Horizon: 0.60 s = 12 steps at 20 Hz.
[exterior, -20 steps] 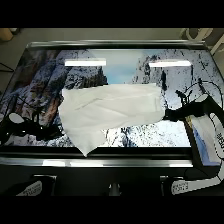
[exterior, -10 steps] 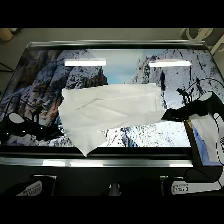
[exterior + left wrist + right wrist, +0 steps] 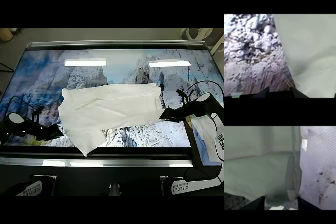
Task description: Fold the shirts.
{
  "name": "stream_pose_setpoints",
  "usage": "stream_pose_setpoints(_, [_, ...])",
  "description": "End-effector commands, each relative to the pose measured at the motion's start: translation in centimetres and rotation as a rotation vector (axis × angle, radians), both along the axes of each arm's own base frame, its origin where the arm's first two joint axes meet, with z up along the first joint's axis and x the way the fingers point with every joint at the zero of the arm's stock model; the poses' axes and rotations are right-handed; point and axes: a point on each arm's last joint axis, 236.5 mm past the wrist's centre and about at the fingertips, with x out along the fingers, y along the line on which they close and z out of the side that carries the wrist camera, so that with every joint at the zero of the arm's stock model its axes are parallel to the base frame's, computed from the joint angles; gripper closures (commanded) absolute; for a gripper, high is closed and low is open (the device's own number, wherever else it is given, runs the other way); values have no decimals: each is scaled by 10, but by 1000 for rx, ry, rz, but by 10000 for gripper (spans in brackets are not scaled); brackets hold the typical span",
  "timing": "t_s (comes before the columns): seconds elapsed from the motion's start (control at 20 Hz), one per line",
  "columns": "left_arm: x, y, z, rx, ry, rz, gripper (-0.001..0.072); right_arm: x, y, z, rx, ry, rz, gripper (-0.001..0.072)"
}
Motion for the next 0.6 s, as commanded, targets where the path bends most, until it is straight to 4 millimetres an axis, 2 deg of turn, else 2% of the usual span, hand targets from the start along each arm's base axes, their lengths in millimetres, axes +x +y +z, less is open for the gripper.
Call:
stream_pose_setpoints(0.0, [0, 0, 0, 0, 0, 1, 383, -3, -8, -10, -39, 15, 11, 297])
stream_pose_setpoints(0.1, [0, 0, 0, 0, -1, 1, 383, -5, -12, -12, -57, 21, 21, 309])
stream_pose_setpoints(0.15, [0, 0, 0, 0, -1, 1, 383, -5, -12, -12, -57, 21, 21, 398])
stream_pose_setpoints(0.2, [0, 0, 0, 0, -1, 1, 383, -5, -12, -11, -56, 23, 14, 453])
stream_pose_setpoints(0.3, [0, 0, 0, 0, -1, 1, 383, -5, -12, -12, -56, 25, 14, 498])
stream_pose_setpoints(0.35, [0, 0, 0, 0, 0, 1, 383, -6, -11, -13, -53, 31, 11, 632])
stream_pose_setpoints(0.4, [0, 0, 0, 0, 0, 1, 383, -7, -11, -14, -50, 39, 9, 692])
stream_pose_setpoints(0.55, [1, -1, 1, -4, -1, 4, 383, -9, -8, -13, -39, 38, 31, 696])
